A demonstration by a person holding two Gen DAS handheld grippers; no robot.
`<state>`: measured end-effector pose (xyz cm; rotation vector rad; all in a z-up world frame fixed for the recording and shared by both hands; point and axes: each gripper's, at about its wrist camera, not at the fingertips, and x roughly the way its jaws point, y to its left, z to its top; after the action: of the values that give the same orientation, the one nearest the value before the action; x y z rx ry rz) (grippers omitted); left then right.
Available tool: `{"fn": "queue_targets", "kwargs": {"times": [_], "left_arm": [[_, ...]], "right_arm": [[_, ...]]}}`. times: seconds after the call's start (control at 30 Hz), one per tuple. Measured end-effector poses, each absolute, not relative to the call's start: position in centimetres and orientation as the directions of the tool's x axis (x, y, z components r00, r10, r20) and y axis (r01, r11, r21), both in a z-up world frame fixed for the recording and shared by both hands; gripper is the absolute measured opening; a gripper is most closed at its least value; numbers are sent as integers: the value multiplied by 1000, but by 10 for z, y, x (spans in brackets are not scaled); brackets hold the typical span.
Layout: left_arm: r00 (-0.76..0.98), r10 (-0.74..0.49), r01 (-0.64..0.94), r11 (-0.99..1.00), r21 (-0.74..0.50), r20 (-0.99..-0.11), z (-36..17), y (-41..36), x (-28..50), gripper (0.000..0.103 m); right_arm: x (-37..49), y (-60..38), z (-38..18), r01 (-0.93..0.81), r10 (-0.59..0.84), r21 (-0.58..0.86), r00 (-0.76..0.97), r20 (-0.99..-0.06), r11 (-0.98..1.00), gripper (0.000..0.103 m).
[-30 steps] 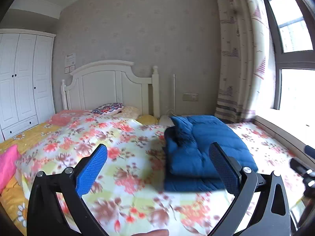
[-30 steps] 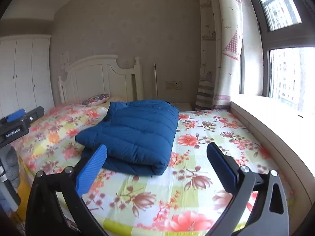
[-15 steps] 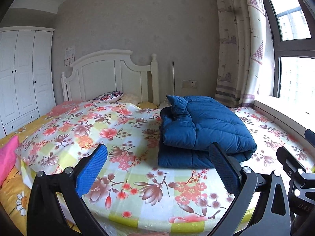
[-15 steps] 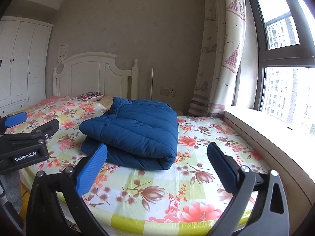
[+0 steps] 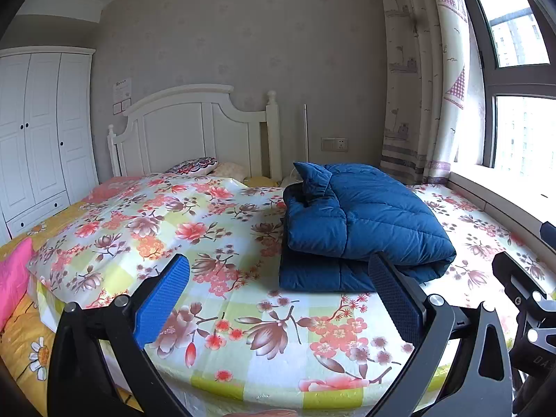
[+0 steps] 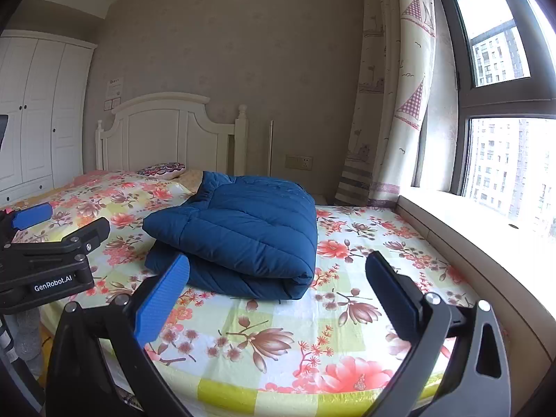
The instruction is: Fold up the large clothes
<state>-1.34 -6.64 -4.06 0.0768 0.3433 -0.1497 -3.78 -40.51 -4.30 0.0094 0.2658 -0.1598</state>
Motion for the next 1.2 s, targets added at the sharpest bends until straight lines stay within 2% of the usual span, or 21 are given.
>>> {"fn": "queue_targets", "kwargs": {"times": [1.2], "left_arm": [[929, -130, 156, 987, 47, -345, -42, -64, -13, 99]], "right_arm": [[-36, -400, -44, 157, -154, -12, 952, -264, 988, 101]]}}
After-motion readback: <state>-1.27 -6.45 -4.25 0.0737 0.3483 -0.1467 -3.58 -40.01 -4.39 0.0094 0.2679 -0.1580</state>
